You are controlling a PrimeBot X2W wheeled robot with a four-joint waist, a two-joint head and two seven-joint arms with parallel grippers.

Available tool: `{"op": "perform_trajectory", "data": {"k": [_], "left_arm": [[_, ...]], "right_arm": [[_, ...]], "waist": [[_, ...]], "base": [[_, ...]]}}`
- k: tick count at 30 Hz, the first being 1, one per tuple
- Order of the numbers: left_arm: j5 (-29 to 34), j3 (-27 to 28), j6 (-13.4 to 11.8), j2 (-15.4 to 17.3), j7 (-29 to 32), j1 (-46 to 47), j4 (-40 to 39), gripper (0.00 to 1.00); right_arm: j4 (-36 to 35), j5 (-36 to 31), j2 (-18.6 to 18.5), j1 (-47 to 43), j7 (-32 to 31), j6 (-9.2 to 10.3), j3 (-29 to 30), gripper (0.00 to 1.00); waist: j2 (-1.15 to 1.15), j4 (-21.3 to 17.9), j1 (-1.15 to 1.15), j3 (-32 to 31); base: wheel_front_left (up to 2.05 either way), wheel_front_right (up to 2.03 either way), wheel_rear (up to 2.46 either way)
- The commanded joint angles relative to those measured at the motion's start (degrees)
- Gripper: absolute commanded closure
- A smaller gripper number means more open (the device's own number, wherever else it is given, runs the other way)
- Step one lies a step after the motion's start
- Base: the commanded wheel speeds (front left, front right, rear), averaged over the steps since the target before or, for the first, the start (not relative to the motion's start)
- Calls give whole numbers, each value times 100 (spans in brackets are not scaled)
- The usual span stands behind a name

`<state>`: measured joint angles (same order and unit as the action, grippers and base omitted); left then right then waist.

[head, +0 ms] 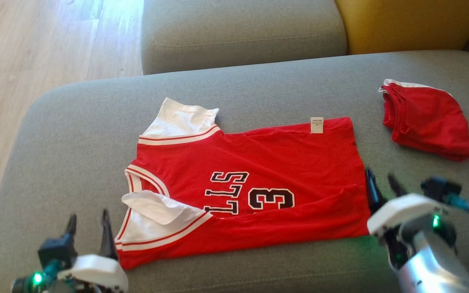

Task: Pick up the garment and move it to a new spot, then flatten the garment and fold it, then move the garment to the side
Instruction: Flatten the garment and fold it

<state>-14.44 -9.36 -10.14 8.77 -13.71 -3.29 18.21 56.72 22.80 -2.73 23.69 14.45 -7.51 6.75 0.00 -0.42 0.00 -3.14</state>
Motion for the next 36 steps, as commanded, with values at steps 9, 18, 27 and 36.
{"op": "perform_trajectory", "data": {"k": [9,18,27,36], "left_arm": [[286,460,15,-121,-127,332,-1561,0],[506,542,234,-293,-128,234,-1458,0],[583,378,878,306,272,1336,-708,0],[247,163,1679,1246,1758,3424,55,0]], "right_arm": [[-3157,-515,-15,-906,54,2,-741,0],[-4092,-835,-15,-1624,54,2,-967,0],[-4541,-881,-15,-1323,-169,2,-1092,0],[-5109,-766,-15,-612,-275,2,-1298,0]], "waist": [[0,-5,0,44],[0,-172,0,241],[0,-537,0,915],[0,-1010,0,1941]], "base": [[0,0,0],[0,0,0],[0,0,0],[0,0,0]]}}
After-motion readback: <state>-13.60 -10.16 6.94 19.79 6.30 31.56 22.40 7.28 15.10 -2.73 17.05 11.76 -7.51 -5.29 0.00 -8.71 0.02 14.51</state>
